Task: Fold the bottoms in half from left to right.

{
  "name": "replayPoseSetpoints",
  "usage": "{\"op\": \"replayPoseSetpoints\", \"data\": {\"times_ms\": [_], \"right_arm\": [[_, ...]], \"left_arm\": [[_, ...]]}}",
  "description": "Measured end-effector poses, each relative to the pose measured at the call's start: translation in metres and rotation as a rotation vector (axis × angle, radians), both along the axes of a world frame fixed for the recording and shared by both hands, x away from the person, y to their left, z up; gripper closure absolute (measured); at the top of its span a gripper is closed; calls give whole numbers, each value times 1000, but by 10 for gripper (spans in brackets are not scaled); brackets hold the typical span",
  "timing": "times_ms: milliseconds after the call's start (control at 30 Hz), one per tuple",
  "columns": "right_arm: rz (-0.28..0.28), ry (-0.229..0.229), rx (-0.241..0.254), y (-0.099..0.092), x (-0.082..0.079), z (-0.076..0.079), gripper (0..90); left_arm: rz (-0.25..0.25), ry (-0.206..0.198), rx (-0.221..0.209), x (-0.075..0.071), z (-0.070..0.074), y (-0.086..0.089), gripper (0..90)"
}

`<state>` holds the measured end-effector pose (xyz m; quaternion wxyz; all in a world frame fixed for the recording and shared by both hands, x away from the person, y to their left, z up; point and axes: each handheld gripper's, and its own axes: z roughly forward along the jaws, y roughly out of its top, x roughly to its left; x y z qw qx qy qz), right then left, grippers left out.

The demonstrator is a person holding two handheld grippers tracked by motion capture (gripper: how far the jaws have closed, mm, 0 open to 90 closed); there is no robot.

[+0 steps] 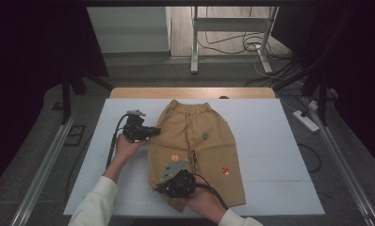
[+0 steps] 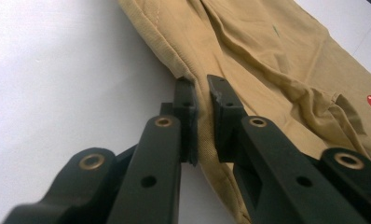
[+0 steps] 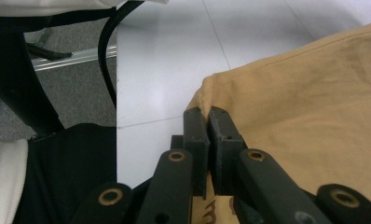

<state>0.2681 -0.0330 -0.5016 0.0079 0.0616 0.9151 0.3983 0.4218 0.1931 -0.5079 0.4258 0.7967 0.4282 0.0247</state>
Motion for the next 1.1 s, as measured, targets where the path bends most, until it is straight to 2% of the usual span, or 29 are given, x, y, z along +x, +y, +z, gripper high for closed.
{"op": "replayPoseSetpoints", "data": {"times_ms": [633,833,1033,1100], "right_arm": [[0,1,14,-3,1,6,863],[14,-9,49,-2,-4,17,864],[12,5,58,-2,-4,18,864],[12,15,61,-1,-3,16,864]], "left_arm": [[5,-17,-25,-3,8,5,825],[17,-48,-60,-12,23,14,825],[27,-27,-51,-13,20,18,825],[29,-33,-53,-14,22,20,825]]}}
